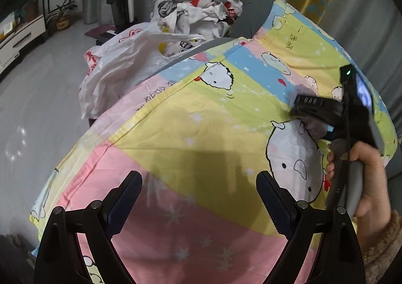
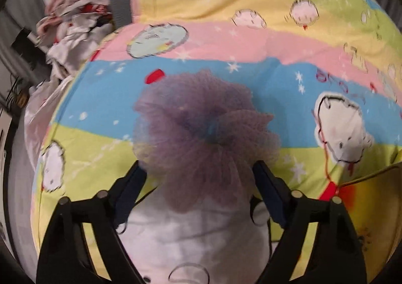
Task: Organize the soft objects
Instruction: 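Grasp the purple mesh puff with the right gripper, then lift the purple puff and carry it toward the white box, then lower the purple puff into the box and open the right gripper, then move the right gripper back to the blue tissue packet, then grasp the blue and orange tissue packet with the right gripper, then lift the tissue packet and carry it over the white box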
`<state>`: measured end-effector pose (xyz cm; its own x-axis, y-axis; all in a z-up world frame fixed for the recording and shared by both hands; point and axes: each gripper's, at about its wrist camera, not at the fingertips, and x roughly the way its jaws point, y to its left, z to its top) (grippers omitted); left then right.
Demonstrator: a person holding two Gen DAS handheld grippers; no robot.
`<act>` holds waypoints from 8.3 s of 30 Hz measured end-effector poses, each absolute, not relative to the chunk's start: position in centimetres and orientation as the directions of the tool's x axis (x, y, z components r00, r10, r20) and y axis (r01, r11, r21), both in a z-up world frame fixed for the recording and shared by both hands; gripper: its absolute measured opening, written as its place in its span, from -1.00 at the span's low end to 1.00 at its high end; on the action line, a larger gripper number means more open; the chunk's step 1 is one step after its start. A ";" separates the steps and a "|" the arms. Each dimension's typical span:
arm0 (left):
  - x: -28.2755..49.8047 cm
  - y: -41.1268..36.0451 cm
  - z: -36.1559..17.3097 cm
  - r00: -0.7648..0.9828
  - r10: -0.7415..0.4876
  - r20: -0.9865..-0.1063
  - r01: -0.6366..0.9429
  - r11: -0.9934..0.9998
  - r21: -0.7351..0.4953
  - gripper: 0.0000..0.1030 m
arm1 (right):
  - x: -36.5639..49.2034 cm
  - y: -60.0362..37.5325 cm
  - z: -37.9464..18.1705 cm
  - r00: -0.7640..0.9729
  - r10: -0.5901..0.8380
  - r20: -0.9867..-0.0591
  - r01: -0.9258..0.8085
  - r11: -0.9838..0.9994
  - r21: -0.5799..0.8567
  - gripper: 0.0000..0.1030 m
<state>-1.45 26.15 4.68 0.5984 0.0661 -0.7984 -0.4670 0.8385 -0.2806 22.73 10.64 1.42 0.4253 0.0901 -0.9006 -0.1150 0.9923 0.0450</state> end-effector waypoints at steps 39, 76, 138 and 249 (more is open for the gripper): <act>-1.6 19.1 4.9 0.598 -0.126 -0.792 -0.250 0.909 -0.333 0.79 | -1.7 -2.0 4.1 0.422 0.236 -0.875 -0.348 0.934 0.085 -0.64; -4.4 4.8 3.2 0.466 -0.439 -0.768 0.109 0.890 -0.443 -0.41 | 1.0 -7.1 1.4 0.254 0.542 -0.801 -0.220 0.839 0.498 -0.40; -1.8 -36.0 9.5 0.207 -0.687 -0.696 0.771 0.553 -0.316 -0.43 | -10.4 -46.2 9.7 0.748 -0.113 -0.654 0.577 0.597 0.557 -0.57; -3.5 -9.3 9.4 0.542 -0.581 -0.608 0.362 0.814 -0.455 -0.23 | -0.6 -25.1 7.9 0.572 0.451 -0.685 0.028 0.824 0.566 0.05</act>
<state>-3.50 -9.28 9.42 0.5416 -0.5808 -0.6078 0.3623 0.8136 -0.4546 -0.65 -25.09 7.87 0.5719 0.4512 -0.6851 0.0282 0.8239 0.5661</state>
